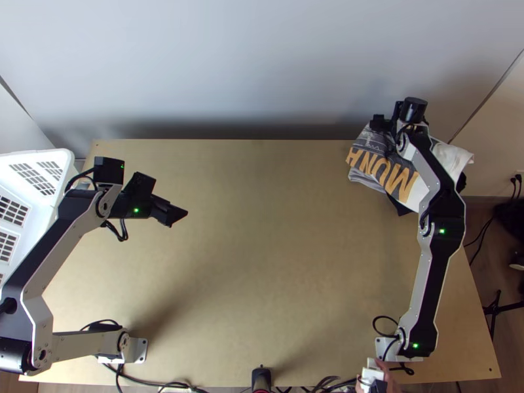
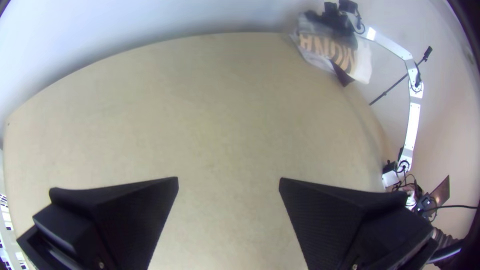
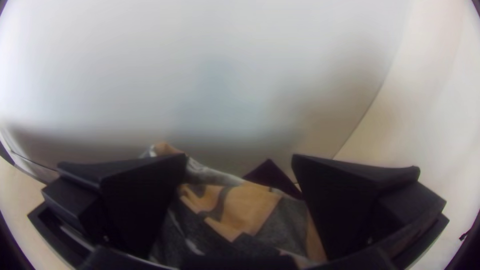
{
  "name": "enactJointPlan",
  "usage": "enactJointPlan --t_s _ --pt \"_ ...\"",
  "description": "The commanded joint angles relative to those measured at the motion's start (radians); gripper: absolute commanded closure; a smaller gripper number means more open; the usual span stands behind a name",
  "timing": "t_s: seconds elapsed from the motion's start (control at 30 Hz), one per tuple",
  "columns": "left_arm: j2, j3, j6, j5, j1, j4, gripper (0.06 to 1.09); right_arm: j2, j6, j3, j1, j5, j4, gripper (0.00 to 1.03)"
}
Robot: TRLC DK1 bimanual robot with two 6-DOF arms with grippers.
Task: Fold the t-shirt
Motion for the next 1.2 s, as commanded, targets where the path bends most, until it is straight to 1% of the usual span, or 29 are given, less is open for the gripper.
enactJointPlan --t_s 0.0,0.17,0.27,0.33,0.47,0.6,0.8,0.93,0.97,1.03,1.17 --pt "0.012 -0.001 0.002 0.002 -0.008 -0.002 0.1 0.04 -0.005 0.01 -0.007 0.016 -0.016 0.05" --pt "0.009 -0.002 -0.007 0.002 -0.03 -0.004 0.1 0.067 -0.048 0.003 0.003 0.056 -0.015 0.05" --pt "0.001 -0.005 -0.005 0.0 -0.028 -0.004 0.1 0.069 -0.061 -0.01 0.005 0.058 -0.015 0.05" --pt "-0.003 -0.008 -0.004 0.0 -0.024 -0.004 0.1 0.05 -0.045 -0.01 0.003 0.056 -0.015 0.05" --pt "-0.014 -0.018 -0.004 0.0 -0.021 -0.005 0.1 -0.029 0.027 -0.008 -0.003 0.055 -0.023 0.05" --pt "-0.017 -0.022 -0.007 0.002 -0.025 -0.005 0.1 -0.117 0.044 -0.005 -0.003 0.053 -0.032 0.04" --pt "-0.012 -0.047 -0.008 0.0 -0.038 0.01 0.1 -0.261 0.062 -0.007 -0.01 0.05 -0.072 0.05" --pt "-0.014 -0.074 -0.007 -0.01 -0.039 0.045 0.1 -0.378 0.102 -0.028 -0.027 0.036 -0.196 0.05" --pt "-0.015 -0.074 -0.007 -0.026 -0.039 0.049 0.1 -0.419 0.116 -0.051 -0.032 0.033 -0.223 0.05" --pt "-0.035 -0.074 -0.007 -0.043 -0.039 0.056 0.1 -0.523 0.12 -0.134 -0.041 0.026 -0.23 0.05" --pt "-0.111 -0.076 -0.007 -0.081 -0.033 0.072 0.1 -0.781 0.108 -0.358 -0.05 0.018 -0.227 0.05"
